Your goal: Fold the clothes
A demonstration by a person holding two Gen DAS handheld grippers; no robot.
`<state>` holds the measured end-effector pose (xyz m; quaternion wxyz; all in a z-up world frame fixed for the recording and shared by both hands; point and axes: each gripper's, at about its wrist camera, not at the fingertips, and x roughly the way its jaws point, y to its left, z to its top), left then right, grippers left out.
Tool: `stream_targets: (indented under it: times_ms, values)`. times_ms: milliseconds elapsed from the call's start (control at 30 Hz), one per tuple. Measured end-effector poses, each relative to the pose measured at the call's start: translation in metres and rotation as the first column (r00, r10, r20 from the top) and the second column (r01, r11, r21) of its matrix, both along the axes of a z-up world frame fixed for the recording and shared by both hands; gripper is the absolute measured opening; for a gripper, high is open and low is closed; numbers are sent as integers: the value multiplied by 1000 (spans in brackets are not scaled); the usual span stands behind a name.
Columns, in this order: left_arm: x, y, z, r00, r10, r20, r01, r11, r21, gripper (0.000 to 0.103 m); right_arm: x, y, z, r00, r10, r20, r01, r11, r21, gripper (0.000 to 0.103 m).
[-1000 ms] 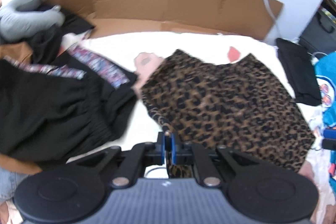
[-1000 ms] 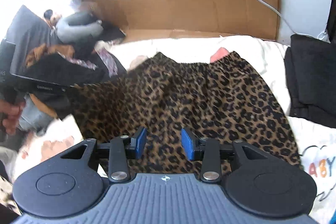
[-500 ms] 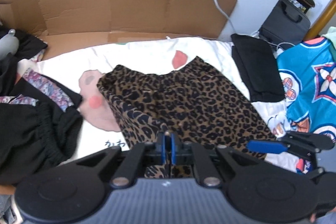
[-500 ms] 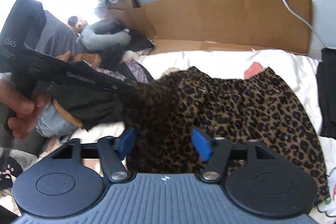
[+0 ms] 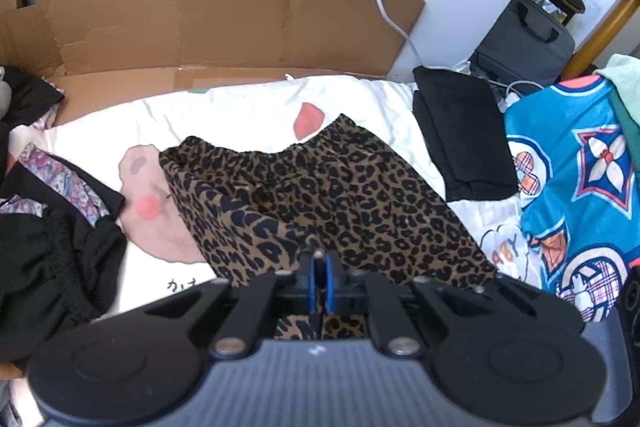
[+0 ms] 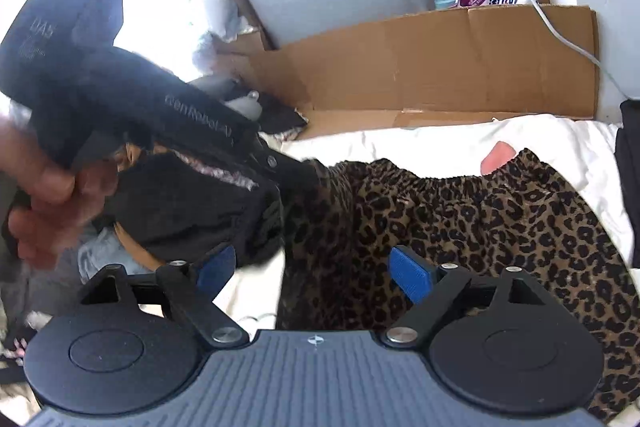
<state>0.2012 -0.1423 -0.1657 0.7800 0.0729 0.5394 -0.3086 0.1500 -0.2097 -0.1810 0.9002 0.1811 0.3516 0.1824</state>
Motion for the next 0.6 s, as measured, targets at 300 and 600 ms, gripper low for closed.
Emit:
stream_targets:
  times_ms: [300,600]
  values:
    - [1,-11,0,999,-4,-47,2,999,-38,6,28,6,-5,999,-10,-31,10,1000,-19,49]
    - [0,-27,-2,997,-7,-80,2,998,-64,6,43,12,-12,998,-20,-52,16,997,-77,1]
